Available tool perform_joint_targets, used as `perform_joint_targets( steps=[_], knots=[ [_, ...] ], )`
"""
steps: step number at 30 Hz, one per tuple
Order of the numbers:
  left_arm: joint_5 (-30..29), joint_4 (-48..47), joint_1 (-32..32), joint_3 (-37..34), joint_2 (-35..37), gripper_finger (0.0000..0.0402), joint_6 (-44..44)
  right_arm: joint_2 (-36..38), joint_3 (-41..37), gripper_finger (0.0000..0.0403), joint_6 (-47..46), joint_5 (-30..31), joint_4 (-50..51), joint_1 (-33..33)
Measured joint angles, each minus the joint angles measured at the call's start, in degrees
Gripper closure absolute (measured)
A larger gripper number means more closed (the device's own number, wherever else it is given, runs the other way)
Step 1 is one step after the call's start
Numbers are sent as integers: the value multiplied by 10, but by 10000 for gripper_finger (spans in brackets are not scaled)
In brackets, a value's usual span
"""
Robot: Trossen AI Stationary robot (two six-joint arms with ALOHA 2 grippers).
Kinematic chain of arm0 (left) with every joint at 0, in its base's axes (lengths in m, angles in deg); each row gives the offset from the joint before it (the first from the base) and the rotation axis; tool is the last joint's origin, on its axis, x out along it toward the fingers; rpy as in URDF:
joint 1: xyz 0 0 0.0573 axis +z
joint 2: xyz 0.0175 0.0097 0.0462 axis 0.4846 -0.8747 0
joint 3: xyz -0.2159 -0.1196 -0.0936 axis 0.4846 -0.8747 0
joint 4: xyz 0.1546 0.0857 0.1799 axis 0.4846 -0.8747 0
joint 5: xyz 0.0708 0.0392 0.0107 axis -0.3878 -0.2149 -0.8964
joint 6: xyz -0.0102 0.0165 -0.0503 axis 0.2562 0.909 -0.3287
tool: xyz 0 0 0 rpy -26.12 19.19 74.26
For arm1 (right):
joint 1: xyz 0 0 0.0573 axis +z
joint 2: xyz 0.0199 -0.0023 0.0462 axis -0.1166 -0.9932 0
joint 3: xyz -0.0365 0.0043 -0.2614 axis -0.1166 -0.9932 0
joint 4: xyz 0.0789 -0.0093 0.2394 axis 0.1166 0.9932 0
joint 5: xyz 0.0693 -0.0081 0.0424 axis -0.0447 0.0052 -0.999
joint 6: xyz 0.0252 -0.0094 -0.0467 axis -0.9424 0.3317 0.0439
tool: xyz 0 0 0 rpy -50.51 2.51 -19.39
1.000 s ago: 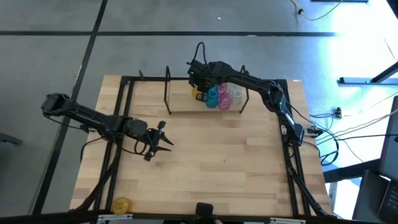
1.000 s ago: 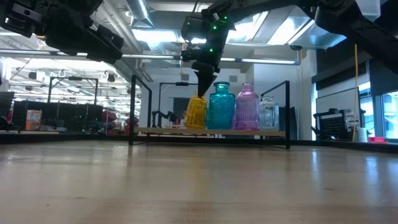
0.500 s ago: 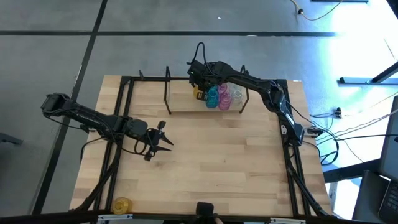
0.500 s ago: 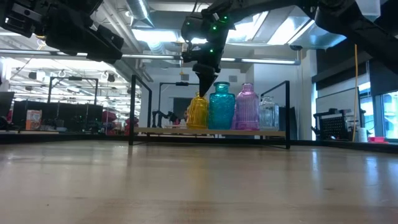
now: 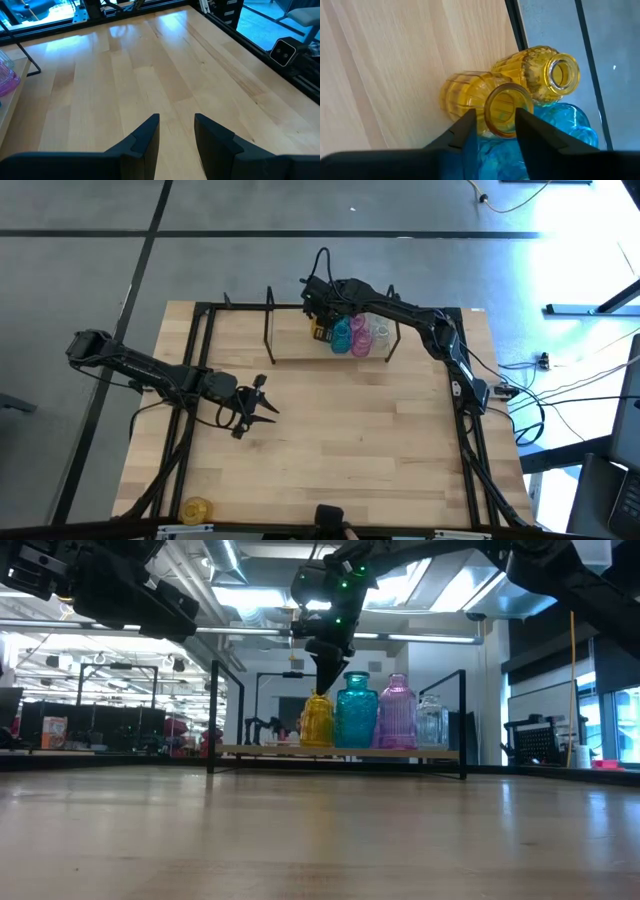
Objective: Sort vases onto shelf
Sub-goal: Put the top yellow vase aligned with the other yellow vase on the shelf
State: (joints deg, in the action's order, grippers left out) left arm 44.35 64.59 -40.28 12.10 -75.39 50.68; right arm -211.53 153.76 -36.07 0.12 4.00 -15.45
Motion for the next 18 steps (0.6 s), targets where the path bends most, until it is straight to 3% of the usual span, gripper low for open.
perform_joint_targets(
  steps=[7,18],
  knots=[
    [0,0,0,0,0,285,0,0,0,239,0,1,-5,0],
    [0,0,0,0,0,285,0,0,0,236,10,8,-6,15]
  ],
)
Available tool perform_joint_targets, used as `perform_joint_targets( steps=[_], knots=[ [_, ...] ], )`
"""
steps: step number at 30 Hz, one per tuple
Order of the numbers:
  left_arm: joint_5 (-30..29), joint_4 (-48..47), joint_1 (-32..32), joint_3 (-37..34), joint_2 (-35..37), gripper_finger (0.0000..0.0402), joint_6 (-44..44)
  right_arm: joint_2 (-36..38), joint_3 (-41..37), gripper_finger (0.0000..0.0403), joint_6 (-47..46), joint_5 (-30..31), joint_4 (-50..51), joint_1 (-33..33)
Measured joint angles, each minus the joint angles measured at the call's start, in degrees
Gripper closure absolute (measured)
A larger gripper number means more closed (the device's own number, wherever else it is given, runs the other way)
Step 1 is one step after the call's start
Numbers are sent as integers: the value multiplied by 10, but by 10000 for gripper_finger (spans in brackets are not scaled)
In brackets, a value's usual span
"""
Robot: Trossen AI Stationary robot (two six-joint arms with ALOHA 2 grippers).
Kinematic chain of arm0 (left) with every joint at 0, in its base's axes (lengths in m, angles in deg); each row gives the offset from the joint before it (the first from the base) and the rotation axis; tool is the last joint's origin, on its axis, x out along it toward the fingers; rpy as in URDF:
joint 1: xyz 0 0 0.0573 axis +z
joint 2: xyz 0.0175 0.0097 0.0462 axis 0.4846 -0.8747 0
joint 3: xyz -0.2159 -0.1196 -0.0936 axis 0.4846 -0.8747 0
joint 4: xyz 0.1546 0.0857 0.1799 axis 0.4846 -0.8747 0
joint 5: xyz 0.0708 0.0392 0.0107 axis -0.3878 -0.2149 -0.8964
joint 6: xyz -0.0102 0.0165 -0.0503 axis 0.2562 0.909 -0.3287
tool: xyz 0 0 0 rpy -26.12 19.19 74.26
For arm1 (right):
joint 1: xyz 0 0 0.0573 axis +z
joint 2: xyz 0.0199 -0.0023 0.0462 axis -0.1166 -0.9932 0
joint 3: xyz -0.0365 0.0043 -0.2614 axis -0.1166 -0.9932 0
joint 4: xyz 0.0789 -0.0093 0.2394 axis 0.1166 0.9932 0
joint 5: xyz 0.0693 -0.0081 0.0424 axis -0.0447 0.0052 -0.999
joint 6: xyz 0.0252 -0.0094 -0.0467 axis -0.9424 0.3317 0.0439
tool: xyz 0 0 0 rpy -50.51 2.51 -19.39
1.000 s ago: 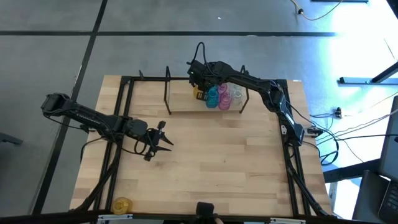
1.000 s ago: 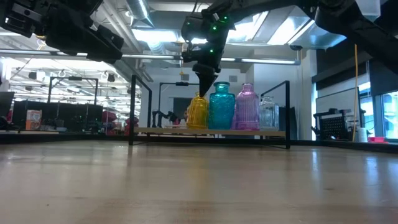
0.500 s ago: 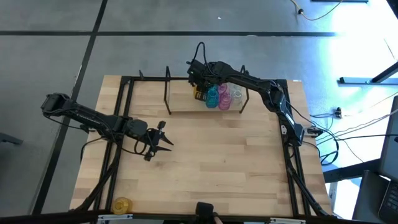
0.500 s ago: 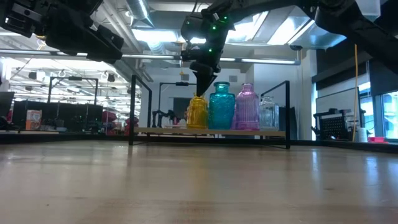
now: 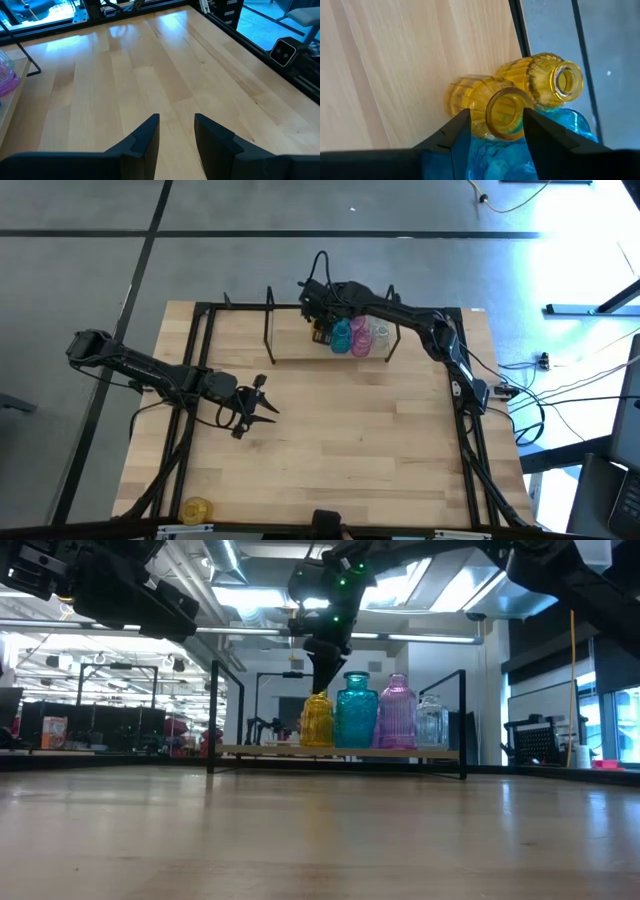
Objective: Sort vases onto shelf
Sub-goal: Put the top yellow vase aligned with the other yellow vase on the shelf, then put the yellow vase aligned with the other yellow vase on the shelf
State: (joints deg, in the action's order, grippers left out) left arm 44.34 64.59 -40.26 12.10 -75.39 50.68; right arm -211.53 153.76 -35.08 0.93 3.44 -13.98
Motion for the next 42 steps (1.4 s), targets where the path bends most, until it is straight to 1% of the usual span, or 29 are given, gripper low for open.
perform_joint_targets(
  steps=[3,6,11,16,19,22,24,27,30,32,35,37,39,42],
  knots=[
    [0,0,0,0,0,285,0,1,0,236,2,12,6,3],
    [0,0,0,0,0,285,2,5,0,236,1,4,7,11],
    [0,1,0,0,0,285,4,15,1,236,1,13,34,32],
    [-2,2,0,0,0,285,3,44,1,236,-30,5,50,53],
    [-20,2,0,0,0,285,4,64,1,236,-57,-12,69,68],
    [-53,5,0,0,0,285,4,84,1,236,-85,-8,109,91],
    [-65,11,0,0,0,285,3,95,1,236,-104,1,153,111],
    [-90,28,0,0,0,285,-1,108,1,236,-143,39,213,147],
    [-121,46,0,0,0,285,-12,123,1,236,-179,81,254,188],
    [-133,59,0,0,0,285,-12,133,-2,236,-199,101,263,217],
    [-132,68,0,0,0,285,-12,167,-45,236,-216,109,254,262],
    [-133,67,0,0,0,285,-12,201,-98,236,-235,119,242,289],
    [-133,68,0,0,-2,285,-19,242,-173,236,-259,136,219,314],
    [-135,70,0,0,-3,285,-27,323,-310,236,-292,139,143,341]
  ],
)
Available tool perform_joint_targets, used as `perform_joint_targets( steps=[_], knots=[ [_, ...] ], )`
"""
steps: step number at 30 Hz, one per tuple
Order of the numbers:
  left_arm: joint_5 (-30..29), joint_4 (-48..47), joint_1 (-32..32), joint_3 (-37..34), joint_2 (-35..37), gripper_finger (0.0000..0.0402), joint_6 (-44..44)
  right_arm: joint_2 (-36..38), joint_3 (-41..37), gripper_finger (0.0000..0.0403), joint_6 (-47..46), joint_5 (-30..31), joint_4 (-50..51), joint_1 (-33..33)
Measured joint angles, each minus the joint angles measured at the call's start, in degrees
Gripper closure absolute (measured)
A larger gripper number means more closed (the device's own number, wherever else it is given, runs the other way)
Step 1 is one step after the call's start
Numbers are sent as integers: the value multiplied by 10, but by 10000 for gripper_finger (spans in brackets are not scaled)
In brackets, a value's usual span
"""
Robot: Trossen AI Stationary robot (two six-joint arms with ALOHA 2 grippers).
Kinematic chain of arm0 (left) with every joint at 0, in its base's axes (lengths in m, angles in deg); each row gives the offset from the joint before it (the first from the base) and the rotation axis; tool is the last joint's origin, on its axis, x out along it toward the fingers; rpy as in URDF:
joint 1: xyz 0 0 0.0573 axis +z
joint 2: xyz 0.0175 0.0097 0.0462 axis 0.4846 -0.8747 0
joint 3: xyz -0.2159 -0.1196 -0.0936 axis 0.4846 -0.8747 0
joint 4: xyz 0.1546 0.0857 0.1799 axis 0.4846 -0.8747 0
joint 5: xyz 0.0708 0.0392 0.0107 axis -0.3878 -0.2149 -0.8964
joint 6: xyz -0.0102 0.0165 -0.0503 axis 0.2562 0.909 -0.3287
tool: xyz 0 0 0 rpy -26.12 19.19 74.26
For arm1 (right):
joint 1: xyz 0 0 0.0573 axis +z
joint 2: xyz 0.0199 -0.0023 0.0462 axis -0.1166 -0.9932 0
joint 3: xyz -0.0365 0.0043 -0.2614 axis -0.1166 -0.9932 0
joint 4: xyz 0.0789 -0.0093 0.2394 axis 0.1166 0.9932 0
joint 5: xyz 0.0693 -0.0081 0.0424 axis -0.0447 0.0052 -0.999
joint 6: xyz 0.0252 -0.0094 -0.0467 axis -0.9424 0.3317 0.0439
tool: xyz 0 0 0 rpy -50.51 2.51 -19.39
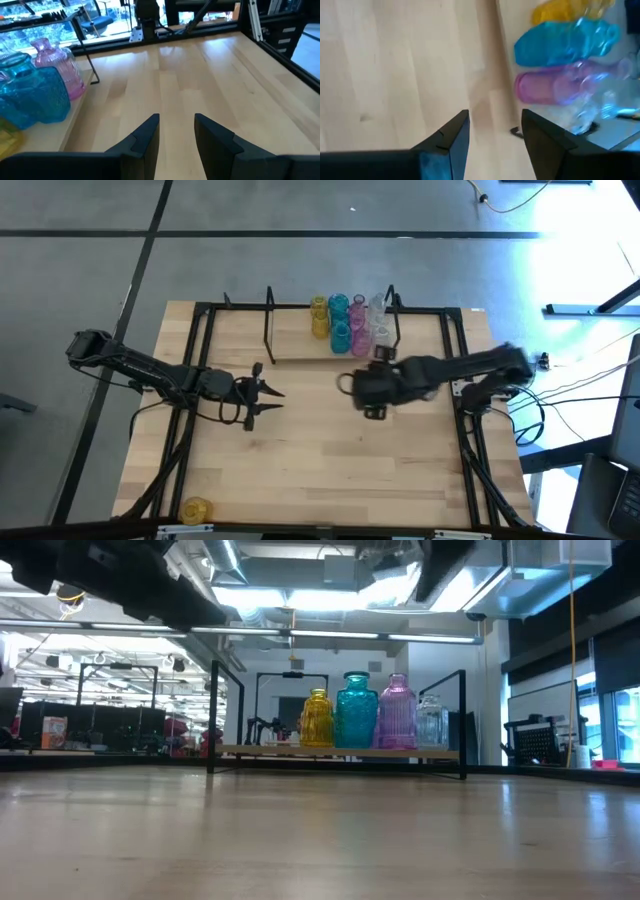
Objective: Sort vases onto shelf
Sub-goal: Put the yellow vase aligned with the other yellow vase on the shelf
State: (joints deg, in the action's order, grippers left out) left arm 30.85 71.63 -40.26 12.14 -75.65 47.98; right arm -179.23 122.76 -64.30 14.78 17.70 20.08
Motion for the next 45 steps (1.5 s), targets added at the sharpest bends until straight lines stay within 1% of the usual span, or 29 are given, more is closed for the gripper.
perform_joint_targets(
  steps=[4,7,9,12,13,15,18,22,25,28,31,34,38,40,43,45],
  knots=[
    [0,2,0,0,0,285,1,127,-210,236,-49,-5,-148,37],
    [-4,8,0,0,-3,280,14,216,-366,236,-60,-16,-299,65],
    [-9,11,0,6,-9,268,16,265,-459,236,-60,-7,-412,80],
    [-14,4,2,33,-20,242,21,307,-569,236,-46,22,-588,97],
    [-17,-12,2,46,-23,232,23,313,-595,236,-31,25,-634,102],
    [-26,-74,1,84,-31,215,11,315,-633,236,3,26,-712,106],
    [-22,-201,0,160,-40,202,-44,314,-654,236,52,20,-760,107],
    [35,-367,-18,255,-40,202,-209,312,-654,236,118,7,-801,106],
    [61,-451,-49,307,-40,203,-345,312,-645,236,164,-48,-843,107],
    [64,-509,-94,347,-40,203,-464,312,-642,236,199,-117,-885,107],
    [63,-529,-140,362,-51,204,-581,312,-642,236,224,-175,-913,107],
    [61,-532,-195,365,-76,204,-676,310,-641,236,223,-195,-926,107],
    [58,-529,-271,382,-141,204,-703,298,-641,236,186,-196,-928,108],
    [58,-530,-295,399,-177,204,-710,288,-641,236,172,-195,-943,115],
    [49,-533,-332,427,-227,204,-752,262,-641,236,169,-195,-981,137],
    [41,-542,-364,443,-263,204,-797,245,-641,236,159,-195,-1001,154]
  ],
)
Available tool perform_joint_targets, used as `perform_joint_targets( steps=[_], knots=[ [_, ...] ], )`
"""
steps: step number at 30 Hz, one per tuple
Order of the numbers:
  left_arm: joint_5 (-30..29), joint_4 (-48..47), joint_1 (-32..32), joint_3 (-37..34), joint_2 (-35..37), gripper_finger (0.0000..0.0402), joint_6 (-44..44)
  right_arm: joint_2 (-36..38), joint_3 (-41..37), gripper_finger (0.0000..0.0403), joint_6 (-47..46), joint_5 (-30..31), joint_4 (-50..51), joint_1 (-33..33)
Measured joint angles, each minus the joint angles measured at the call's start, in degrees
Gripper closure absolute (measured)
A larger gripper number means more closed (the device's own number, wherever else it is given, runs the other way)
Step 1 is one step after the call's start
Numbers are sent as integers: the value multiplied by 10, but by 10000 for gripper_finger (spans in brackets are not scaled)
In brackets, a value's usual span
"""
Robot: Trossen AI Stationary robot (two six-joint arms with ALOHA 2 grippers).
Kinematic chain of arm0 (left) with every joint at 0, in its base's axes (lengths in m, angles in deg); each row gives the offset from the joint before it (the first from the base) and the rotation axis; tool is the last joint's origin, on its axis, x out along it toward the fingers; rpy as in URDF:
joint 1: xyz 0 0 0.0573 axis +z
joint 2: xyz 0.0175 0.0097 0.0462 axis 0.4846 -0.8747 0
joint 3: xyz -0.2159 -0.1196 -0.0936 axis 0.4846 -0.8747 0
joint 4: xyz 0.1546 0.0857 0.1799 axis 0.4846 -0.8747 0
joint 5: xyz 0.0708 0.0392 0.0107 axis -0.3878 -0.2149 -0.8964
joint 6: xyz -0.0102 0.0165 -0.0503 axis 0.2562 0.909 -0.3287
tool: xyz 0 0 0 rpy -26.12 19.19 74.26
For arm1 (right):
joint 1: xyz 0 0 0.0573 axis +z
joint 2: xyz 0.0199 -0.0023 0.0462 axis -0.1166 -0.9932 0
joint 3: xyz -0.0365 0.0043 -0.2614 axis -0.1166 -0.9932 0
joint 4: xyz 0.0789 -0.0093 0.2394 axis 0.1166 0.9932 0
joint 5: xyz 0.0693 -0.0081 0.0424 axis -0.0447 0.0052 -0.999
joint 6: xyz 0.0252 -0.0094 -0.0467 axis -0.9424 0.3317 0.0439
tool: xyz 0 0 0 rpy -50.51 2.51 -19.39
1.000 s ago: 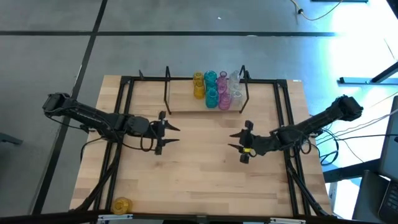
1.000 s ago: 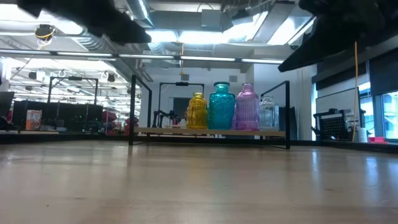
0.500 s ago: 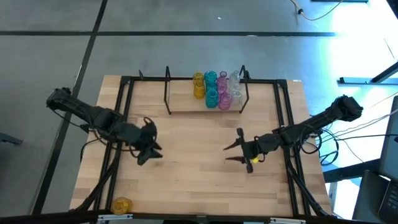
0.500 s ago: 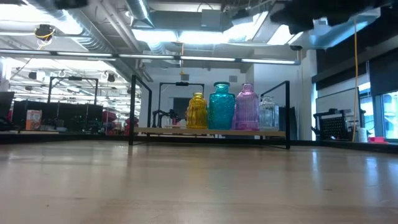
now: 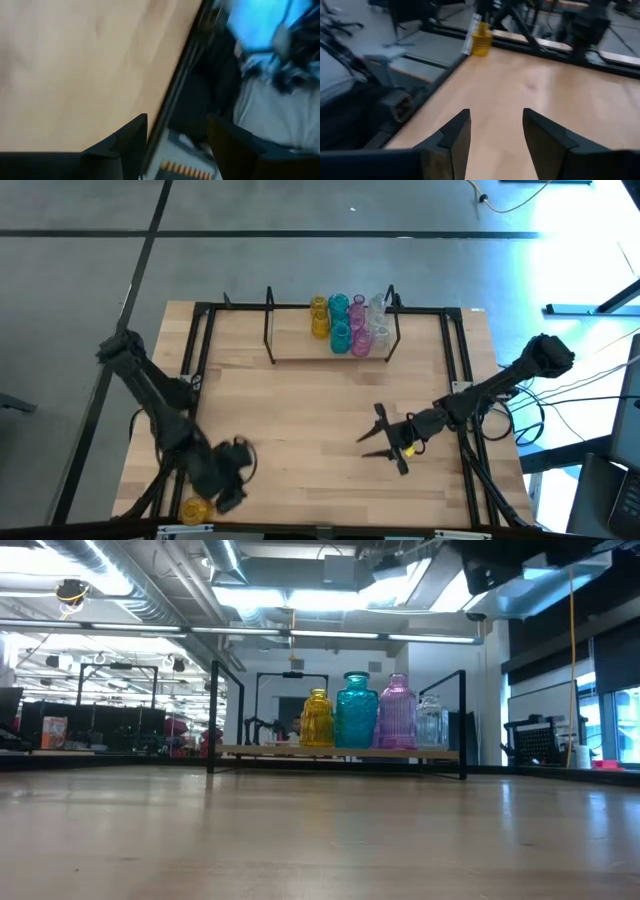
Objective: Sort vases onto shelf
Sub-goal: Put the yellow vase aligned with the other yellow vase on the shelf
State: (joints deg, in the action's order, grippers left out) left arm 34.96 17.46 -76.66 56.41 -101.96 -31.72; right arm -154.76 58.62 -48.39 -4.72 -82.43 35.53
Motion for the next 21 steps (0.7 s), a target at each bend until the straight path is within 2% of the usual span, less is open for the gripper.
perform_joint_targets(
  steps=[4,9,13,21],
  knots=[
    [3,-12,-69,13,-61,204,-114,-36,0,236,-15,14,-43,33],
    [19,-12,-132,13,-116,204,-235,-73,0,236,-20,63,-84,58],
    [46,-21,-150,13,-117,204,-273,-82,0,236,-20,81,-87,57],
    [40,-77,-170,49,-98,204,-381,-82,0,236,-21,95,-68,52]
  ],
)
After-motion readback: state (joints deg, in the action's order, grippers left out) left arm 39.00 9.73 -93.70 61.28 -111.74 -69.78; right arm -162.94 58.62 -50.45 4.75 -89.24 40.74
